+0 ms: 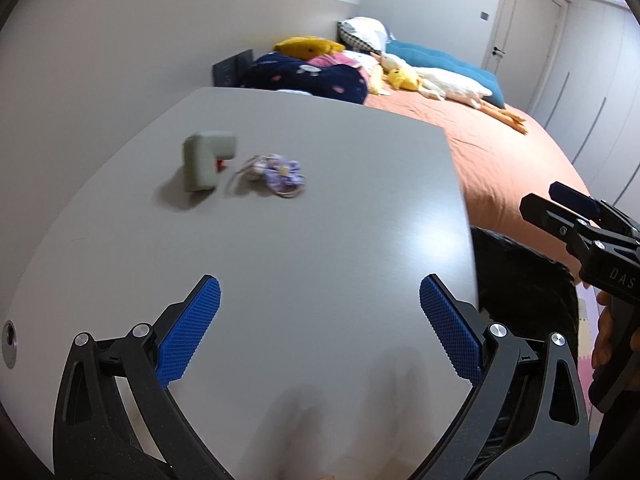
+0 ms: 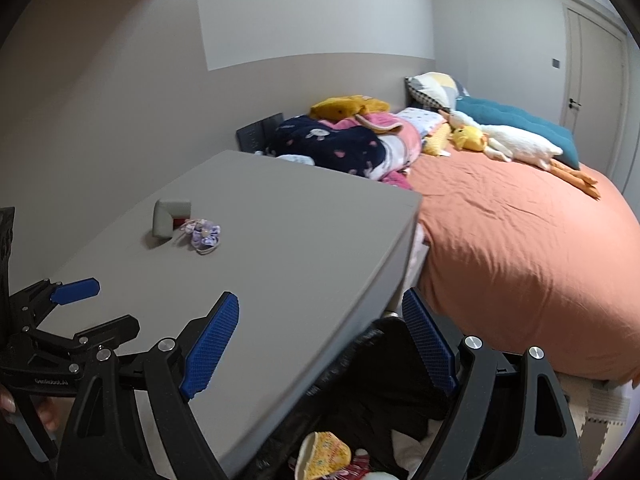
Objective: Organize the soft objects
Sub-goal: 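Move both open tools back toward the grey-green toy on the desk, then grasp the grey-green toy with the left tool while the right tool grasps the purple flower hair tie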
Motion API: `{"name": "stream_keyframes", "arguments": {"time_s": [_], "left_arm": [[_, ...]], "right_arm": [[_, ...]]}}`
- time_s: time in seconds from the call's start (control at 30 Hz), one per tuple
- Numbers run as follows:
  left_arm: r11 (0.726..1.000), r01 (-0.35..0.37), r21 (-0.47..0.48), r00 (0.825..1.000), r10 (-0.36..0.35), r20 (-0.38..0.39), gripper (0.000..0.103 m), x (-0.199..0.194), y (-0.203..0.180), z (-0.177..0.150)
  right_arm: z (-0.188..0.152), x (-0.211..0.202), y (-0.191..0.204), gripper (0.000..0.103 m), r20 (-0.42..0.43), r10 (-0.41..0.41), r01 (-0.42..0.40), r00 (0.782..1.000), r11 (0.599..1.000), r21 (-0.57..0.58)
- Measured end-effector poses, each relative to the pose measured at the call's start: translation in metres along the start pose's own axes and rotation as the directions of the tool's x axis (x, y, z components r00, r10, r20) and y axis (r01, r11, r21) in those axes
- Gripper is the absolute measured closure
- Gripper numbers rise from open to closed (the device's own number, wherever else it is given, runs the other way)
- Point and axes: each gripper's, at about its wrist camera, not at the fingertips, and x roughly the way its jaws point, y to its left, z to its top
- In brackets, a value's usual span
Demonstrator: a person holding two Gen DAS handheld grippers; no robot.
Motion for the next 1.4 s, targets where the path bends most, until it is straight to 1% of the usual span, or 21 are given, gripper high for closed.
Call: {"name": "stream_keyframes", "arguments": {"time_s": [0.3,0.47,0.57,0.7,0.93,1.07,1.17,1.27,1.37,1.4], "left_arm": [[0.998,-0.043,-0.046,0.999,0.043,0.002,0.006,0.017,0.038,0.012],[0.993,-0.062,-0.100,0.998,0.064,0.013,0.006,0.026,0.065,0.023],[0.988,-0.081,-0.129,0.996,0.084,0.014,0.006,0.034,0.082,0.032],[0.985,-0.108,-0.133,0.994,0.111,0.012,0.006,0.046,0.094,0.043],[0.984,-0.118,-0.136,0.993,0.119,-0.003,0.006,0.066,0.111,0.051],[0.983,-0.103,-0.150,0.995,0.104,-0.005,0.008,0.074,0.119,0.056],[0.985,-0.093,-0.148,0.996,0.092,-0.014,0.011,0.082,0.122,0.064],[0.987,-0.076,-0.141,0.997,0.074,-0.021,0.017,0.092,0.123,0.073],[0.989,-0.062,-0.131,0.998,0.057,-0.039,0.027,0.101,0.124,0.078],[0.990,-0.062,-0.129,0.997,0.057,-0.042,0.035,0.103,0.124,0.079]], "right_arm": [[0.011,0.038,0.026,0.019,-0.040,0.057,-0.058,0.998,0.998,-0.037],[0.018,0.059,0.037,0.019,-0.056,0.090,-0.093,0.994,0.994,-0.050],[0.022,0.069,0.042,0.019,-0.056,0.097,-0.100,0.994,0.993,-0.061],[0.027,0.083,0.055,0.019,-0.063,0.105,-0.111,0.993,0.988,-0.108],[0.032,0.107,0.080,0.019,-0.100,0.135,-0.151,0.986,0.972,-0.181],[0.034,0.121,0.094,0.025,-0.127,0.152,-0.177,0.980,0.960,-0.219],[0.035,0.129,0.104,0.025,-0.135,0.155,-0.184,0.979,0.953,-0.242],[0.035,0.133,0.107,0.025,-0.141,0.156,-0.188,0.978,0.951,-0.247],[0.036,0.137,0.109,0.025,-0.153,0.166,-0.200,0.974,0.949,-0.244],[0.036,0.138,0.109,0.025,-0.157,0.170,-0.205,0.973,0.948,-0.242]]}}
